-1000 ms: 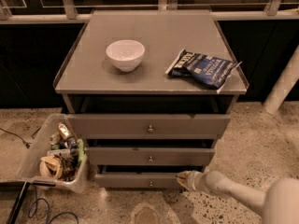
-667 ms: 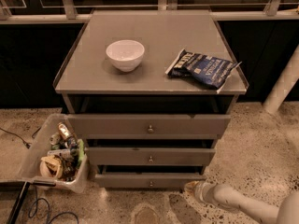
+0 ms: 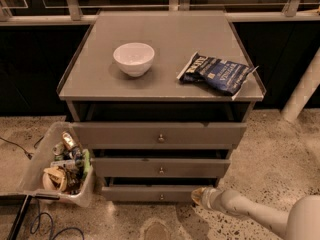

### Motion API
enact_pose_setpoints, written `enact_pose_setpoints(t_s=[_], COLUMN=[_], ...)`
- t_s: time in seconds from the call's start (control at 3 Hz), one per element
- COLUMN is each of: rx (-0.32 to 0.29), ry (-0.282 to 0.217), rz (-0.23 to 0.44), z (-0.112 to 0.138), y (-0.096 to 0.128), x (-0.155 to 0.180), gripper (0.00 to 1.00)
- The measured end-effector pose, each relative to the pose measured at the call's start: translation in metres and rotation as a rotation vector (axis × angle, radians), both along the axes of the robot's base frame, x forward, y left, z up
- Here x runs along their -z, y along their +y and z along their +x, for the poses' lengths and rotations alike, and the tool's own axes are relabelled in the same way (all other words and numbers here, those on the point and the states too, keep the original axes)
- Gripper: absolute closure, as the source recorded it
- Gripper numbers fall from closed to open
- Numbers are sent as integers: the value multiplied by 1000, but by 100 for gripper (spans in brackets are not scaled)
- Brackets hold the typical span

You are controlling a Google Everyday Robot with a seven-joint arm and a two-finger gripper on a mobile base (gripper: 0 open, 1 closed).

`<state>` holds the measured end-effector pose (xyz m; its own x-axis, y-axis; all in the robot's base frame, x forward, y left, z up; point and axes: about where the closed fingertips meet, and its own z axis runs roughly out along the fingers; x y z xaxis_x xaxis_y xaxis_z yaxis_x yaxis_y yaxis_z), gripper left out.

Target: Open bottom drawer

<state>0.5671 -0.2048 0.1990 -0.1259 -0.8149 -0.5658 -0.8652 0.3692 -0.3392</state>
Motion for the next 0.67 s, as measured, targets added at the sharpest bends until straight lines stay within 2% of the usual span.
enact_pose_setpoints(t_s=[0.33,0.67], rx=[-3,-3], ry=[0,1], rz=[0,0], z=[0,0], y=[2,2], x=[0,0], gripper=[12,0])
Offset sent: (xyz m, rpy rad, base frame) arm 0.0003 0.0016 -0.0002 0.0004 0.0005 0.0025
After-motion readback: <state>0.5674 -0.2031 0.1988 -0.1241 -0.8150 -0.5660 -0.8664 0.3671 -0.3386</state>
